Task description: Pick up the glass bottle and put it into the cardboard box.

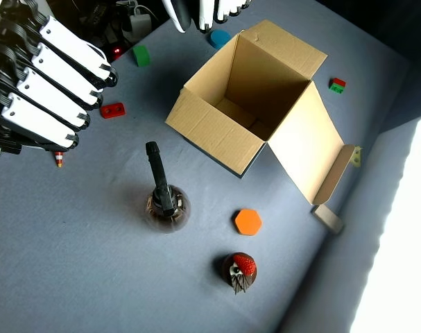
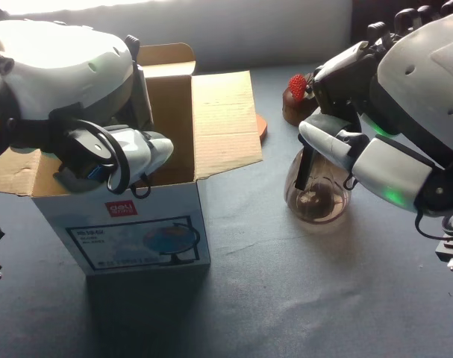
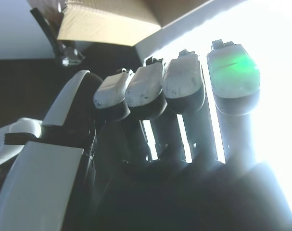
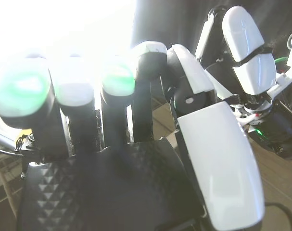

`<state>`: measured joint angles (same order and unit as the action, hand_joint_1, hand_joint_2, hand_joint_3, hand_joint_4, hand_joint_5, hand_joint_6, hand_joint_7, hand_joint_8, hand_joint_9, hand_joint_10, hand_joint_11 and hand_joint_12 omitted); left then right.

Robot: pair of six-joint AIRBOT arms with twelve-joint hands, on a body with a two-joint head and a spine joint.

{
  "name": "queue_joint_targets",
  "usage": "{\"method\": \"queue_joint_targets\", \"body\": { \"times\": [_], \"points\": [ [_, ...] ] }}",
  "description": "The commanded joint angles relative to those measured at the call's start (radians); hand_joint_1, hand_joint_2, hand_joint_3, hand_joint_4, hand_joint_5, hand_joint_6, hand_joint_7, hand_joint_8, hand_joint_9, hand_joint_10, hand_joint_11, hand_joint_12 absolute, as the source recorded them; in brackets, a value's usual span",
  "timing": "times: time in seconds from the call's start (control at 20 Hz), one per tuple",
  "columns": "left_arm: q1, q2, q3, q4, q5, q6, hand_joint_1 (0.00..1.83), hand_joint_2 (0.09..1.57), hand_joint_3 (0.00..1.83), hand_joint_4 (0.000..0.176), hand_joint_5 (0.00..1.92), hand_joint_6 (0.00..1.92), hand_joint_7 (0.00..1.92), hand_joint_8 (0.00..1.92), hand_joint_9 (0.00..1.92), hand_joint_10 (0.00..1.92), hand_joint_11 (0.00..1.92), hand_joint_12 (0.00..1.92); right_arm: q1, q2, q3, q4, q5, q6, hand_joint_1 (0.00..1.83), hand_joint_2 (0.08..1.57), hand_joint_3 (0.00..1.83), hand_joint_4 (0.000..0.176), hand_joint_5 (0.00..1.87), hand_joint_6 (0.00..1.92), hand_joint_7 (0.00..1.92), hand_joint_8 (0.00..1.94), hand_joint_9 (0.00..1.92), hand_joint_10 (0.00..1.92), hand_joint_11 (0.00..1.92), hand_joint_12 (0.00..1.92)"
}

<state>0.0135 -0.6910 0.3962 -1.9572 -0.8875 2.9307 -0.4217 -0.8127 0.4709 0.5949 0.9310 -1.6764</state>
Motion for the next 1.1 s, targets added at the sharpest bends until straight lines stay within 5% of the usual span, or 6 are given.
{"method": "queue_joint_targets", "body": {
  "times": [0.0, 0.45, 0.8, 1.05],
  "points": [
    [-0.015, 0.004, -0.006, 0.073, 0.012, -0.001, 0.02, 1.19, 0.18, 0.061, 0.00, 0.05, 0.01, 0.04, 0.01, 0.07, 0.00, 0.10, 0.005, 0.005, -0.005, -0.060, 0.098, 0.005, 0.01, 1.11, 0.22, 0.000, 0.02, 0.10, 0.02, 0.04, 0.00, 0.03, 0.00, 0.00],
    [-0.048, 0.005, -0.034, 0.072, -0.047, -0.002, 0.00, 1.27, 0.01, 0.058, 0.00, 0.00, 0.00, 0.00, 0.00, 0.00, 0.00, 0.00, -0.002, 0.011, 0.004, -0.108, 0.110, 0.046, 0.02, 1.19, 0.02, 0.000, 0.04, 0.03, 0.02, 0.00, 0.00, 0.00, 0.00, 0.00],
    [-0.062, 0.012, -0.187, 0.059, -0.247, -0.050, 0.00, 1.27, 0.01, 0.058, 0.00, 0.00, 0.01, 0.00, 0.01, 0.00, 0.00, 0.00, -0.055, 0.079, 0.133, -0.439, 0.069, 0.529, 0.06, 1.18, 0.01, 0.000, 0.04, 0.02, 0.02, 0.00, 0.00, 0.00, 0.00, 0.00],
    [-0.060, 0.009, -0.289, 0.042, -0.404, -0.079, 0.00, 1.26, 0.00, 0.057, 0.02, 0.01, 0.02, 0.01, 0.03, 0.01, 0.04, 0.02, 0.012, 0.124, 0.262, -0.613, -0.172, 0.870, 0.10, 1.17, 0.00, 0.000, 0.04, 0.02, 0.02, 0.00, 0.00, 0.00, 0.00, 0.00]
  ]
}}
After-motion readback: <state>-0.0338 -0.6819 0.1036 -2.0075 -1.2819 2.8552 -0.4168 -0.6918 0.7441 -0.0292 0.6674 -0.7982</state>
